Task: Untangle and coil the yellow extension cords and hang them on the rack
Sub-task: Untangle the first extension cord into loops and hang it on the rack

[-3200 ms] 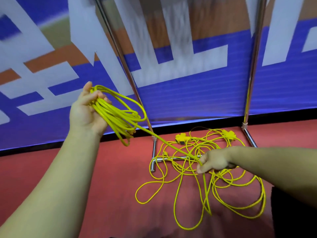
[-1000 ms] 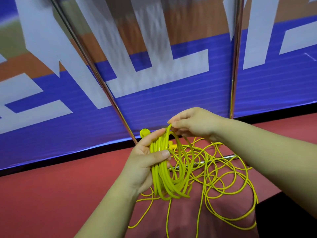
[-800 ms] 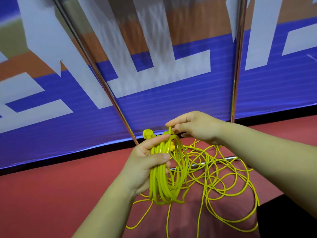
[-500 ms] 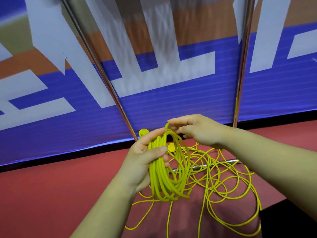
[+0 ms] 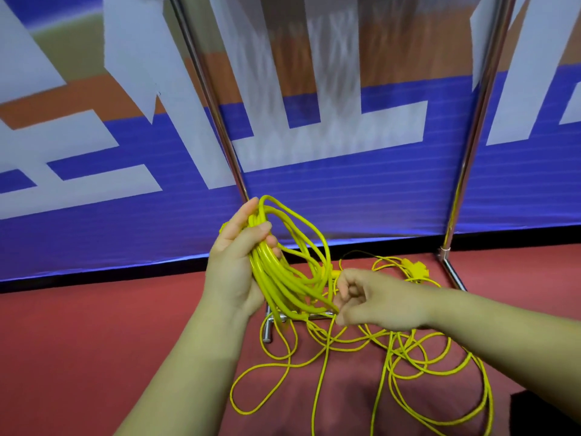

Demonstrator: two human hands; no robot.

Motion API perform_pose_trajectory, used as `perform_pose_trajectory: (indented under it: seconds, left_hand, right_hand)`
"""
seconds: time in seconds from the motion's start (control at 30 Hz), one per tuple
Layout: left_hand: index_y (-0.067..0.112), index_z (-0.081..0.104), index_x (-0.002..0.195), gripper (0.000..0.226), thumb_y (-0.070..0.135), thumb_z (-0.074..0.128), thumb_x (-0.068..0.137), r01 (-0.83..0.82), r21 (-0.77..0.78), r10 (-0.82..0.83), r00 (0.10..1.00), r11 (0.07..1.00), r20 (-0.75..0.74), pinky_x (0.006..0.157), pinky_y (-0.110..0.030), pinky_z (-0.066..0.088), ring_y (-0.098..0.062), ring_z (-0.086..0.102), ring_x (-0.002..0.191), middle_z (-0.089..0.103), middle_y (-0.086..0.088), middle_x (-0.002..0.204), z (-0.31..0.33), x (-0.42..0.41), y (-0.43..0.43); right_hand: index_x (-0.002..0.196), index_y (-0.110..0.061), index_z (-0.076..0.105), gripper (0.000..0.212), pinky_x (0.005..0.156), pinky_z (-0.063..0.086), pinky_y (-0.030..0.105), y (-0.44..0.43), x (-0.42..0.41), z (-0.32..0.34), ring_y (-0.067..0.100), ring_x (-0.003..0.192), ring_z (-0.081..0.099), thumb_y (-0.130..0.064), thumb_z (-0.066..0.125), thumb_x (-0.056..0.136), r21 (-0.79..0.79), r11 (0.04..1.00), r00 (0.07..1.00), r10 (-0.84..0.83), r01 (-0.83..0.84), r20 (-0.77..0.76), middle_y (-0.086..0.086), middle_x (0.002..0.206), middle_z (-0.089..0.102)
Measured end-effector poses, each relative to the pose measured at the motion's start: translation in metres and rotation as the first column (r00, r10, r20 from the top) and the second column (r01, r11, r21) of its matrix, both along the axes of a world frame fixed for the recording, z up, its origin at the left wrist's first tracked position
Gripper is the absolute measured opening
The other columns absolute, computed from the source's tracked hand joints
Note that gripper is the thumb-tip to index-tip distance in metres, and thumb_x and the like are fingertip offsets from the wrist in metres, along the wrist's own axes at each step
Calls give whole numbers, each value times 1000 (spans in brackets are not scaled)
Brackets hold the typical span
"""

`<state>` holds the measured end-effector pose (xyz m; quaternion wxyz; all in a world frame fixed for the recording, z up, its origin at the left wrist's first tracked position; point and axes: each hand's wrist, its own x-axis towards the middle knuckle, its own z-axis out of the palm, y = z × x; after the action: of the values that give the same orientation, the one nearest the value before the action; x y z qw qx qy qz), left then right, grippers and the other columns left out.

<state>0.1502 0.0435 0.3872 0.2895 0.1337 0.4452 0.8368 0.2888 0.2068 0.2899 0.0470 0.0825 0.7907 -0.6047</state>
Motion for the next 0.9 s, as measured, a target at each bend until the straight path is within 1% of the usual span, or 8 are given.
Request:
perform_pose_trajectory:
  seconds: [0.13, 0.23, 0.33, 0.43, 0.6, 0.7, 0.8, 0.9]
  left_hand:
    - [16, 63, 123, 41, -8, 52, 90, -83, 42, 83, 997, 996, 8, 47, -23, 49, -11, 57, 53, 59, -7, 78, 4, -11, -13]
    - [17, 63, 120, 39, -6, 50, 92, -124, 104, 120, 992, 987, 43, 47, -22, 49, -10, 57, 53, 59, -5, 76, 9, -19, -26]
    - [18, 63, 118, 36, -4, 49, 94, -149, 141, 144, 989, 979, 44, 48, -22, 50, -9, 57, 53, 58, -4, 76, 13, -28, -42]
    - [18, 64, 116, 36, -6, 51, 93, -173, 99, 176, 984, 980, -22, 50, -23, 50, -11, 58, 56, 60, -3, 77, 12, -36, -55]
    - [12, 65, 109, 30, -9, 55, 90, -193, -67, 180, 971, 979, -157, 49, -26, 51, -14, 57, 55, 61, -3, 70, 3, -35, -63]
    - [12, 64, 108, 29, -9, 57, 89, -182, -116, 163, 974, 976, -158, 48, -26, 51, -15, 57, 54, 62, -4, 69, -1, -34, -62]
    - [12, 65, 104, 29, -10, 57, 88, -147, -158, 119, 978, 977, -174, 47, -26, 50, -15, 56, 53, 63, -4, 69, -4, -31, -58]
    - [12, 67, 102, 30, -12, 58, 87, -116, -198, 76, 977, 973, -201, 47, -26, 49, -15, 56, 52, 63, -4, 69, -6, -26, -54]
  right_hand:
    - [89, -17, 41, 31, 67, 39, 34, -16, -14, -29, 7, 69, 53, -6, 70, 85, 12, 999, 999, 46, -46, 12, 4, 80, 59]
    - [85, -24, 40, 29, 65, 38, 34, -19, -17, -51, 14, 69, 47, -21, 69, 85, 95, 993, 996, 66, -71, 58, 13, 79, 59]
    - [82, -23, 38, 33, 58, 33, 28, -6, -11, -67, 9, 56, 34, -22, 69, 91, 265, 959, 986, 60, -100, 155, -5, 64, 43]
    - [80, -22, 41, 32, 50, 33, 19, 10, -6, -71, 0, 48, 37, -12, 69, 91, 291, 956, 979, -33, -28, 202, -10, 58, 46]
    - [85, -12, 47, 25, 50, 37, 25, 31, -15, -38, 14, 55, 52, 2, 67, 89, 72, 968, 967, -245, 241, 63, -1, 62, 66]
    - [85, -13, 51, 20, 48, 38, 22, 33, -18, -3, 14, 54, 52, -1, 65, 91, -198, 898, 914, -404, 392, -22, 11, 75, 71]
    - [78, -19, 53, 23, 51, 36, 23, 34, -14, 28, 10, 55, 47, -3, 60, 93, -410, 812, 895, -446, 415, 21, 6, 75, 66]
    - [72, -19, 53, 17, 58, 36, 27, 39, -5, 47, 13, 60, 45, -8, 55, 85, -597, 741, 935, -351, 308, 48, 4, 74, 55]
